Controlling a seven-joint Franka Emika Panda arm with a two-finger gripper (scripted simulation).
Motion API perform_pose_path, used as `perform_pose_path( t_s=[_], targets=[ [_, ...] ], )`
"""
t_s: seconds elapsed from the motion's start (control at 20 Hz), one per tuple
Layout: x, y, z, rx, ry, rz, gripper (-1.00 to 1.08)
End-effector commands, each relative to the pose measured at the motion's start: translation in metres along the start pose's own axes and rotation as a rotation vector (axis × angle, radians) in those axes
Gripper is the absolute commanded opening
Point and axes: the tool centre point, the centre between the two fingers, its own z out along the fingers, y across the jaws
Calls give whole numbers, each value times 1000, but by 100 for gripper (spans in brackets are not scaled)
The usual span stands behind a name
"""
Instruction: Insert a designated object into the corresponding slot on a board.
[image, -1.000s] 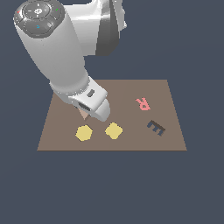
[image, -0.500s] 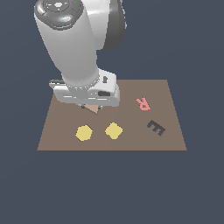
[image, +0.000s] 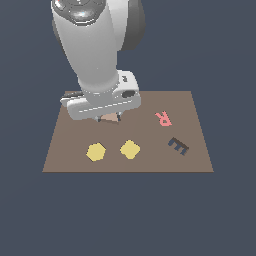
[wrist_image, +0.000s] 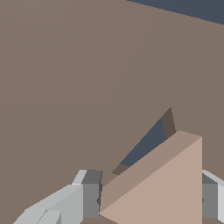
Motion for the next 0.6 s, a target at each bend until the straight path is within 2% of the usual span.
perform_pose_path(
  t_s=[0.0,0.55],
  targets=[
    [3,2,0,0,0,-62,-100],
    [11,6,-1,0,0,-196,-100]
  ],
)
